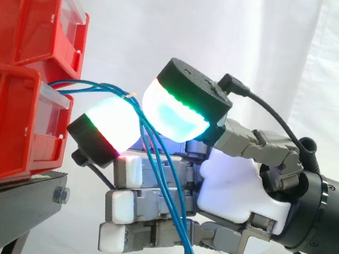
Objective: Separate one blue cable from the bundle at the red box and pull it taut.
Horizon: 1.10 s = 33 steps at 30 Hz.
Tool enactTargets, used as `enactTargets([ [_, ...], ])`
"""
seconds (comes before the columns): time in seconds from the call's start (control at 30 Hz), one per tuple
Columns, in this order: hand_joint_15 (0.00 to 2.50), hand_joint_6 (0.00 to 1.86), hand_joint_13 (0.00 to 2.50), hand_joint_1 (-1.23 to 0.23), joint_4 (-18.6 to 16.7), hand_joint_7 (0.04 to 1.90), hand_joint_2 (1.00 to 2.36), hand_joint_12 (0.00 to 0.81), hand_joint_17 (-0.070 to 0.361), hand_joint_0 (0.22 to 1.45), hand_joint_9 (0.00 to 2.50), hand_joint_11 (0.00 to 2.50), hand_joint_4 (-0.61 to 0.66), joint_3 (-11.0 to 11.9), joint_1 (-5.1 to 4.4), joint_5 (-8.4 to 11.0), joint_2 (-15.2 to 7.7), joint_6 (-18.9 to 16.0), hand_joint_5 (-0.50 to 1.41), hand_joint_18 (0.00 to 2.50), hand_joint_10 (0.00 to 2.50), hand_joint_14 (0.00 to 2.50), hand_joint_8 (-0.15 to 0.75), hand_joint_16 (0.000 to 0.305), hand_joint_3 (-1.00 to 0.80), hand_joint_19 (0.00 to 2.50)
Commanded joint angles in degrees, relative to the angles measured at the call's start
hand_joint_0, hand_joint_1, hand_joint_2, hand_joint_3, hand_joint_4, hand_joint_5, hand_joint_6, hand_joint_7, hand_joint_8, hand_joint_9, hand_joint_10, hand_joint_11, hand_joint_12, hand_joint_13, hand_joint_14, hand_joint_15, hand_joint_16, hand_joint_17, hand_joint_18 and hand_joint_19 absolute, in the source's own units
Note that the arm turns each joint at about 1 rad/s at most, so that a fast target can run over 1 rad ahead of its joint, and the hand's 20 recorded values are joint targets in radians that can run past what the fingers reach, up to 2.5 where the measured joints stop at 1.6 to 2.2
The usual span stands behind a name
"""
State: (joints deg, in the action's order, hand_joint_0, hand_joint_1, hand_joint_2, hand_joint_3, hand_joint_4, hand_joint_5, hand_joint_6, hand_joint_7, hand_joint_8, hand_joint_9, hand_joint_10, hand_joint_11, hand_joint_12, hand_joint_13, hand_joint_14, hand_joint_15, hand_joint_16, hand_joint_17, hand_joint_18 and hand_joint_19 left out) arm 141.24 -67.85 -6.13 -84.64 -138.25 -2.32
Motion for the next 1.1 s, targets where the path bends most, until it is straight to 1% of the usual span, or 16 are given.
enactTargets([
  [0.0,0.54,0.90,1.05,-0.80,0.00,1.08,1.01,0.440,0.100,0.67,1.01,0.82,0.14,0.00,0.06,0.00,0.00,-0.05,-0.17,0.79,0.02,0.02,0.414,0.045,-0.32,0.42],
  [0.2,0.55,0.90,1.07,-0.83,0.00,1.09,1.01,0.440,0.098,0.70,1.04,0.85,0.11,0.00,0.24,-0.09,0.00,0.04,-0.16,0.81,0.02,0.02,0.415,0.044,-0.41,0.42],
  [0.3,0.55,0.91,1.09,-0.87,0.00,1.10,1.00,0.438,0.097,0.74,1.07,0.87,0.06,0.00,0.33,-0.27,0.00,0.12,-0.16,0.83,0.02,0.02,0.415,0.043,-0.50,0.40],
  [0.5,0.58,0.92,1.11,-0.95,1.06,1.10,1.00,0.433,0.093,0.76,1.09,0.90,0.04,0.00,0.41,-0.62,0.09,0.12,-0.15,0.85,0.02,0.02,0.417,0.041,-0.50,0.38],
  [0.6,0.58,0.92,1.11,-0.98,1.06,1.12,1.00,0.431,0.092,0.76,1.09,0.90,0.07,0.00,0.41,-0.79,0.00,0.12,-0.15,0.86,0.02,0.02,0.413,0.041,-0.50,0.36],
  [0.77,0.59,0.93,1.11,-1.02,1.06,1.09,1.00,0.427,0.091,0.73,1.10,0.92,0.11,0.00,0.41,-0.79,0.00,0.12,-0.15,0.85,0.02,0.02,0.410,0.040,-0.50,0.36],
  [0.87,0.60,0.92,1.11,-1.03,1.06,1.09,1.00,0.428,0.091,0.71,1.10,0.92,0.12,0.00,0.41,-0.79,0.09,0.12,-0.15,0.85,0.02,0.02,0.412,0.040,-0.50,0.37],
  [1.03,0.60,0.92,1.11,-1.00,1.06,1.08,1.00,0.429,0.091,0.61,1.11,0.91,0.14,0.00,0.41,-0.79,0.09,0.12,-0.14,0.85,0.02,0.02,0.414,0.041,-0.50,0.40],
  [1.07,0.59,0.91,1.12,-0.98,1.06,1.04,1.00,0.432,0.093,0.57,1.11,0.92,0.14,0.09,0.41,-0.79,0.00,0.12,-0.14,0.86,0.02,0.02,0.418,0.041,-0.50,0.41],
])
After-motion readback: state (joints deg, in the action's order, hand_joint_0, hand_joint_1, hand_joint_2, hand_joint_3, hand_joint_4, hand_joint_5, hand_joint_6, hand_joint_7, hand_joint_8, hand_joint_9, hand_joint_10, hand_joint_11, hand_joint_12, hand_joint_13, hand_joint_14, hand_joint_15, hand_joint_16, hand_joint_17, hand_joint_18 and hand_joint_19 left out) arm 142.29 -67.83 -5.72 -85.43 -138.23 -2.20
